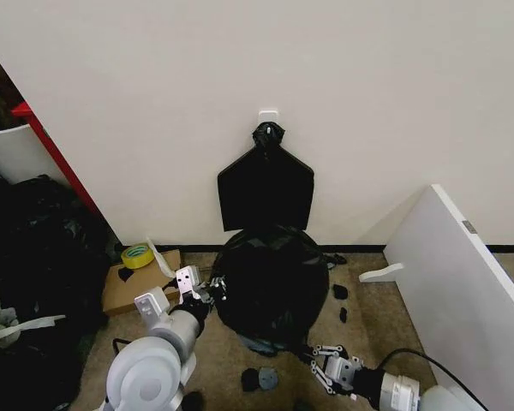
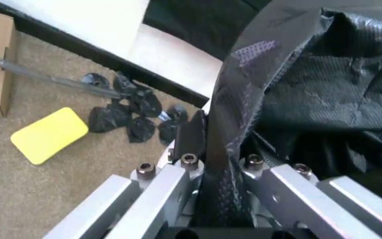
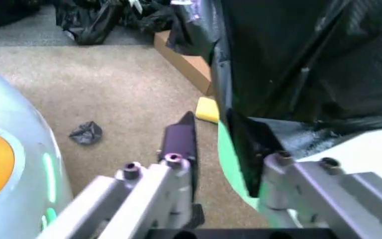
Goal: Place the garbage bag over the trash bin.
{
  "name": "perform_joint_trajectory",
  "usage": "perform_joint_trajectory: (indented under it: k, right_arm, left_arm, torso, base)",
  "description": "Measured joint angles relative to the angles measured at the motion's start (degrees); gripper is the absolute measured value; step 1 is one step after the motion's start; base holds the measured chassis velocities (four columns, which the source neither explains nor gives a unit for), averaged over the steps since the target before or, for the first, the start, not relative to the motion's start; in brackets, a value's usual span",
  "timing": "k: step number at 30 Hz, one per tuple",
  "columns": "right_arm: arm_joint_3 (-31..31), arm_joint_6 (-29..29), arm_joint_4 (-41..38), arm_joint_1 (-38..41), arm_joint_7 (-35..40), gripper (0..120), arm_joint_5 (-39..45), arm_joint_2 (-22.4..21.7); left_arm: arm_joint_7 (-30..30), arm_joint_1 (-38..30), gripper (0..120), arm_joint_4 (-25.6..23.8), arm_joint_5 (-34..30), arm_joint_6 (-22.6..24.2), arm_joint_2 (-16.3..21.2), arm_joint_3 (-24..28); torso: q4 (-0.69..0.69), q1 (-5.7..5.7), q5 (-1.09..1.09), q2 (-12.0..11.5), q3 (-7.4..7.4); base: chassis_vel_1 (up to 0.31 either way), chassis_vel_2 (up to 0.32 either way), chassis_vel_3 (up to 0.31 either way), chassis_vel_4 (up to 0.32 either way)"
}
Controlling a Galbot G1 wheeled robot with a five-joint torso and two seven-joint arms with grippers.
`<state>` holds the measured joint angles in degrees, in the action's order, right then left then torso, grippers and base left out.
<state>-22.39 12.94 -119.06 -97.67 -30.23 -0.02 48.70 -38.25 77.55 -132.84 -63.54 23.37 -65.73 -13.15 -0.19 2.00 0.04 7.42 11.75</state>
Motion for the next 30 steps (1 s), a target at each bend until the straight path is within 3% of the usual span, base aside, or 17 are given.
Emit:
perform_joint_trajectory:
  k: [17,22,25,28,30]
  right_arm:
    - [-2.6,11.5,3.1,-3.1,-4.2,79,2.6,2.3]
    - [-5.3,12.9,2.1,-4.2,-3.3,98,6.4,1.5]
    - [-6.3,13.7,-0.1,-5.4,-3.1,99,9.0,1.6]
    - [-5.8,10.4,-7.2,-8.6,3.7,86,12.2,2.0]
    - [-5.5,8.9,-8.7,-8.9,5.6,84,12.8,2.1]
  left_arm:
    - [-0.7,-2.5,2,3.1,-1.1,-1.0,-0.1,-0.8]
    - [1.1,-2.6,2,5.1,5.2,-3.4,-0.1,-0.5]
    - [2.7,-2.2,2,5.9,8.5,-5.0,-0.1,-0.1]
    - [6.2,-1.2,2,7.3,13.6,-8.1,-0.3,1.2]
    - [7.2,-0.8,2,7.7,15.5,-9.0,-0.4,1.7]
  torso:
    - [0.00,0.00,0.00,0.0,0.00]
    - [0.01,0.00,0.01,0.0,0.00]
    - [0.01,0.00,0.01,0.0,0.00]
    - [-0.02,0.00,0.00,0.0,0.00]
    - [-0.02,0.00,0.00,0.0,0.00]
  base:
    - [0.000,0.000,0.000,0.000]
    - [0.000,0.000,0.000,0.000]
    - [0.000,0.000,0.000,0.000]
    - [0.000,0.000,0.000,0.000]
    - [0.000,0.000,0.000,0.000]
